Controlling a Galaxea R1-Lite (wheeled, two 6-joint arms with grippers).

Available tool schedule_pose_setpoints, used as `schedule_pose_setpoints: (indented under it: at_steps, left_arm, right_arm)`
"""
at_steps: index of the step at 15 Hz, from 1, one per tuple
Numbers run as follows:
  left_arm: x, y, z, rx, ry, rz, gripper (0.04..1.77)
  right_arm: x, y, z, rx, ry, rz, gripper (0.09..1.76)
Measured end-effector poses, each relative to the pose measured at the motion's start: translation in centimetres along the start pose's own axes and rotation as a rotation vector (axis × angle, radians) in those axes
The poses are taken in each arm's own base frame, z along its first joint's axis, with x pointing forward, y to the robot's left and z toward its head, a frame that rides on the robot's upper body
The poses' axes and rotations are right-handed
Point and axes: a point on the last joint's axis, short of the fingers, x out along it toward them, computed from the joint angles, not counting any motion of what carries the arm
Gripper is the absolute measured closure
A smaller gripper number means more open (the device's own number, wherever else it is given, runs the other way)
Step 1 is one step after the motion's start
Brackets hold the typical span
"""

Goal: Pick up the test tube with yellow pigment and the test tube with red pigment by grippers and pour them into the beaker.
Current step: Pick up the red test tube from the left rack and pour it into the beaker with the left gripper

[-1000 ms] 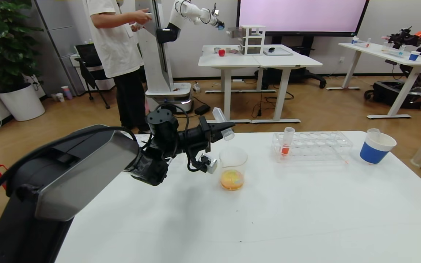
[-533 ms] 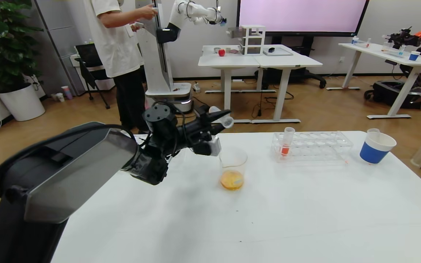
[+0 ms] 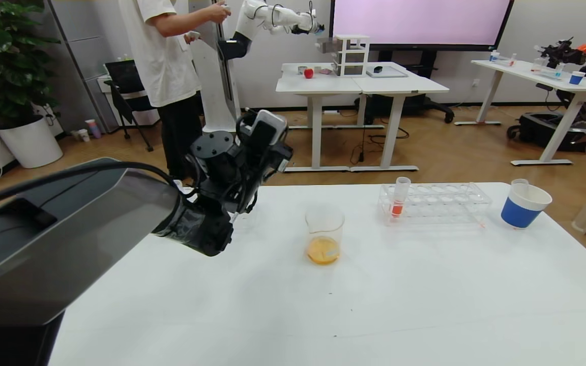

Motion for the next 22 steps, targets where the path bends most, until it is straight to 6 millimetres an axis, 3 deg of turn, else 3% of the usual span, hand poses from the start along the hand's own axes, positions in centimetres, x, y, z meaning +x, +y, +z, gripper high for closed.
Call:
schedule_pose_setpoints:
  at_steps: [7, 12, 14, 16, 22]
  left_arm:
    - [-1.9, 0.9, -0.9, -0.477, 0.376, 0.204, 1.31]
    - [-3.1, 3.9, -0.9, -0.508, 0.377, 0.275, 1.31]
    - [-3.5, 6.7, -1.4, -0.494, 0.373, 0.324, 1.31]
    - [-4.3, 11.0, -2.1, -0.480, 0.363, 0.363, 1.31]
    - [-9.4, 24.0, -5.3, -0.378, 0.371, 0.470, 1.31]
  right_arm:
    - [0.0, 0.0, 0.0, 0.000, 0.000, 0.000, 0.11]
    - [0.0, 0.0, 0.0, 0.000, 0.000, 0.000, 0.11]
    - [0.0, 0.0, 0.0, 0.000, 0.000, 0.000, 0.11]
    - [0.0, 0.0, 0.0, 0.000, 0.000, 0.000, 0.11]
    - [0.0, 0.0, 0.0, 0.000, 0.000, 0.000, 0.11]
